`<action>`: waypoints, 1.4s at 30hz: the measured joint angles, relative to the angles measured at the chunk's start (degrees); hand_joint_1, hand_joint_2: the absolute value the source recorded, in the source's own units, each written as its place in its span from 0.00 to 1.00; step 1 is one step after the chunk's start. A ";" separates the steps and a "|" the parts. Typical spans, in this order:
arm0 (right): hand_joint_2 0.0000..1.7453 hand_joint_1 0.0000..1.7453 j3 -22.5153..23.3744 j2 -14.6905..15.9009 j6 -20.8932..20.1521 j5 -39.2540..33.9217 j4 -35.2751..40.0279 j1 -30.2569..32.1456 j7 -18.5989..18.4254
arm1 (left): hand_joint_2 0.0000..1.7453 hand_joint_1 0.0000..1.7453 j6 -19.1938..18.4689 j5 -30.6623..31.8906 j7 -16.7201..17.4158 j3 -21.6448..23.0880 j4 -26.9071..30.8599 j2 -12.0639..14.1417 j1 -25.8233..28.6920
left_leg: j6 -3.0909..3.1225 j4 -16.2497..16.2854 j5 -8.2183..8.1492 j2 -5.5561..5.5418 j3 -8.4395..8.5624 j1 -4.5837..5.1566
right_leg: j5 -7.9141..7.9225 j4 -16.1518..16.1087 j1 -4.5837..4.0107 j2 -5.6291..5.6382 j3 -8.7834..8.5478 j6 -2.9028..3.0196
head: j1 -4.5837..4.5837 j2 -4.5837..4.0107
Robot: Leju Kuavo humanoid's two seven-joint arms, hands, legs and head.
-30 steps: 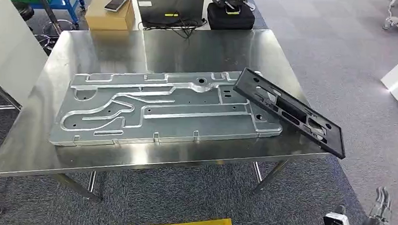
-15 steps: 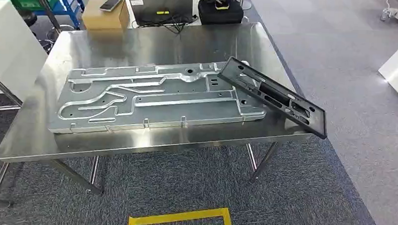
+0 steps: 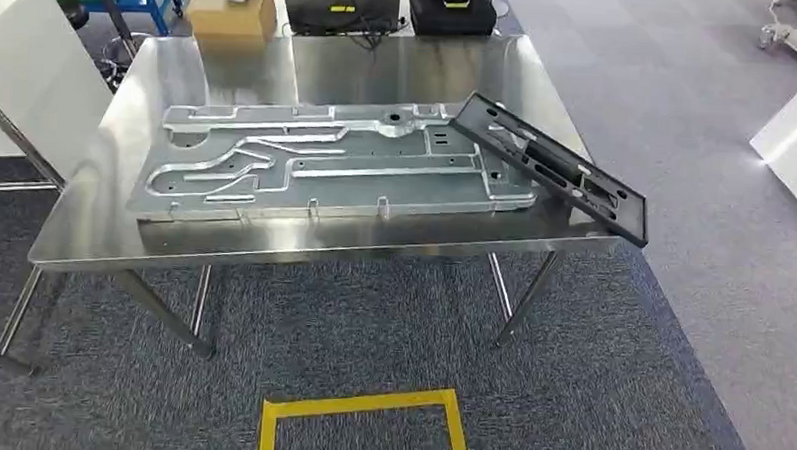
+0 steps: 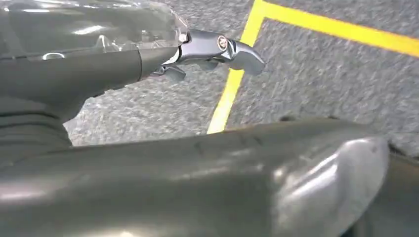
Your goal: Take the parts from the cabinet and place them on the table.
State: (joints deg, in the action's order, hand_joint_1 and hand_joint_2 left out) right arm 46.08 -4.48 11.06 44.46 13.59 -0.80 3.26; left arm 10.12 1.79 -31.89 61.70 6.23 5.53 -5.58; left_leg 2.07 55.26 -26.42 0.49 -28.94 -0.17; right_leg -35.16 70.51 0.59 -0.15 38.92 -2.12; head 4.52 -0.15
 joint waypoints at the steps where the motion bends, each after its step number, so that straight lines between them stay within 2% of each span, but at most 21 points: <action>1: 0.00 0.00 0.13 0.00 -0.31 0.00 -0.13 -0.07 0.00 | 0.00 0.00 0.09 0.02 0.09 0.11 0.00 0.00 0.00 | -0.10 0.12 0.68 0.04 -0.96 0.01 | -0.94 3.38 0.15 0.00 0.42 -0.23 | 0.00 0.00; 3: 0.00 0.00 0.30 0.00 -0.40 -0.09 -0.33 -0.21 -0.06 | 0.00 0.00 0.13 0.02 0.15 0.44 0.00 -0.02 -0.05 | -0.43 0.62 2.04 0.11 -3.10 -0.06 | 2.83 4.10 0.40 -0.02 -1.74 -0.55 | 0.00 0.00; 5: 0.00 0.00 0.55 0.00 -0.73 -0.13 -0.39 -0.41 -0.06 | 0.00 0.00 -0.04 0.02 0.35 0.98 0.00 -0.02 -0.15 | -0.87 1.44 3.04 0.12 -5.08 -0.16 | 6.73 -3.50 0.54 -0.01 -8.00 -0.50 | 0.00 0.00; 7: 0.00 0.00 0.55 0.00 -1.27 0.26 -0.44 -0.75 -0.09 | 0.00 0.00 -0.29 0.02 0.96 1.40 0.00 -0.02 -0.23 | -1.48 2.39 3.71 0.05 -6.10 0.12 | 3.85 -14.53 0.21 0.08 -15.33 0.12 | 0.00 0.00; 8: 0.00 0.00 0.55 0.00 -1.36 0.68 -0.52 -0.81 -0.13 | 0.00 0.00 -0.42 0.02 1.47 1.49 0.00 0.00 -0.24 | -1.91 2.37 4.33 0.15 -6.38 0.13 | 2.97 -15.90 0.20 0.08 -15.76 0.61 | 0.00 0.00; 11: 0.00 0.00 0.55 -0.07 -2.08 1.20 -0.96 -0.80 -0.83 | 0.00 0.00 -1.56 0.02 3.26 2.14 -0.04 0.22 0.01 | -3.12 2.07 5.73 0.11 -6.78 0.01 | 4.45 -15.70 0.33 0.03 -14.41 1.95 | 0.00 0.00; 12: 0.00 0.00 0.55 -0.17 -2.39 1.31 -1.09 -0.97 -1.23 | 0.00 0.00 -2.16 0.02 3.93 2.62 -0.09 0.35 0.07 | -3.28 3.12 3.71 -0.05 -7.37 -0.29 | 5.14 -15.68 0.36 -0.52 -13.81 2.41 | 0.02 0.00; 14: 0.00 0.00 0.57 -0.22 -2.43 1.40 -1.20 -1.02 -2.01 | 0.00 0.00 -2.91 0.42 4.83 3.08 -0.09 0.42 0.27 | -3.54 10.00 -4.50 -0.07 -9.38 -0.41 | 6.50 -15.56 0.16 -0.59 -12.04 3.14 | 0.02 0.00; 16: 0.00 0.00 0.61 -0.37 -2.28 1.20 -1.38 -1.02 -2.62 | 0.00 0.00 -3.48 0.61 5.53 3.85 -0.11 0.83 0.27 | -3.92 18.23 -8.64 -0.06 -10.64 -0.48 | 7.89 -15.19 -0.10 -0.69 -9.99 3.24 | 0.00 0.00; 18: 0.00 0.00 0.66 -0.77 -2.08 1.09 -1.42 -1.06 -2.73 | 0.00 0.00 -3.67 0.61 5.92 4.41 -0.15 1.25 0.28 | -4.03 20.43 -5.83 -0.06 -9.28 -0.52 | 9.09 -14.54 -0.22 -0.70 -7.71 3.12 | 0.02 0.00; 20: 0.00 0.00 0.74 -1.36 -2.06 1.07 -1.44 -1.07 -2.62 | 0.00 0.00 -3.87 0.61 6.01 4.90 -0.17 1.79 0.19 | -3.78 14.26 -1.61 -0.07 -3.65 -0.53 | 10.16 -13.50 -0.24 -0.66 -5.26 2.79 | 0.02 0.00; 22: 0.00 0.00 0.85 -1.88 -2.21 1.09 -1.46 -1.30 -1.81 | 0.00 0.00 -3.96 0.63 6.05 5.49 -0.17 2.23 -0.20 | -3.26 3.78 -4.69 -0.13 4.38 -0.35 | 10.82 -12.43 -0.55 -0.62 -3.98 2.24 | 0.02 0.00; 23: 0.00 0.00 0.87 -2.16 -2.30 1.14 -1.46 -1.33 -1.48 | 0.00 0.00 -3.96 0.61 6.05 5.59 -0.17 2.47 -0.39 | -2.83 0.54 -5.81 -0.20 5.65 -0.17 | 11.16 -12.11 -0.60 -0.70 -3.72 1.91 | 0.00 0.00; 26: 0.00 0.00 0.92 -2.36 -3.11 1.77 -1.51 -1.36 0.09 | 0.00 0.00 -3.89 0.55 6.05 5.64 -0.26 2.67 -0.10 | -1.09 0.62 -4.65 0.00 4.12 0.06 | 13.03 -12.37 -0.45 -0.76 -3.27 0.82 | 0.00 0.00; 27: 0.00 0.00 0.92 -2.36 -3.37 1.86 -1.55 -1.36 0.22 | 0.00 0.00 -3.83 0.57 6.05 5.66 -0.31 2.67 -0.10 | -0.54 0.49 -3.85 0.51 3.53 -0.16 | 11.85 -11.73 -0.05 -0.43 -2.72 0.53 | 0.00 0.00; 30: 0.00 0.00 0.92 -2.36 -3.70 2.38 -1.57 -1.44 0.53 | 0.00 0.00 -3.54 0.57 5.88 5.66 -0.33 2.73 -0.10 | 0.34 0.54 -1.76 0.44 0.83 -0.01 | 0.86 -2.42 0.11 -0.32 -0.63 -0.03 | 0.00 0.00; 32: 0.00 0.00 0.92 -2.36 -3.96 2.71 -1.60 -1.47 0.53 | 0.00 0.00 -3.54 0.57 5.55 5.68 -0.33 2.73 -0.09 | 0.29 0.86 -0.30 0.44 -1.02 0.13 | -0.89 4.35 0.16 -0.25 -0.03 -0.15 | 0.00 0.00; 35: 0.00 0.00 0.92 -2.36 -4.09 2.64 -1.60 -1.63 0.53 | 0.00 0.00 -3.72 0.57 5.18 5.79 -0.33 2.73 -0.13 | -0.09 1.81 1.26 0.47 -4.14 0.19 | 5.71 -0.24 0.12 -0.20 -5.66 0.21 | 0.00 0.00; 36: 0.00 0.00 0.92 -2.36 -3.98 2.62 -1.60 -1.72 0.53 | 0.00 0.00 -3.85 0.57 5.07 5.88 -0.33 2.71 -0.19 | -0.18 2.09 1.71 0.46 -4.83 0.20 | 6.29 -5.40 0.03 -0.14 -9.50 0.66 | 0.00 0.00; 38: 0.00 0.00 0.92 -2.29 -3.92 2.60 -1.60 -2.07 0.53 | 0.00 0.00 -4.00 0.59 5.00 6.10 -0.33 2.49 -0.41 | -0.76 2.55 2.49 0.47 -5.41 0.40 | 3.52 -15.35 -0.55 -0.15 -16.09 1.63 | 0.02 0.00; 42: 0.00 0.00 0.92 -2.43 -4.18 2.62 -1.68 -2.40 0.53 | 0.00 0.00 -4.22 0.59 5.16 6.82 -0.35 2.56 -0.85 | -2.19 2.79 3.73 0.51 -6.57 0.29 | 4.78 -16.25 0.01 -0.46 -14.45 2.63 | 0.00 0.00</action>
State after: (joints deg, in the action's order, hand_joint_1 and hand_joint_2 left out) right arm 46.99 -6.91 6.88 47.08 11.91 -3.20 3.78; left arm 5.90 2.38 -26.73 68.52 5.88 8.09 -6.43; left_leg -0.12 58.05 -22.69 1.01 -35.51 0.12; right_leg -30.38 54.27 0.60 -0.61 24.47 0.51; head 4.52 -0.15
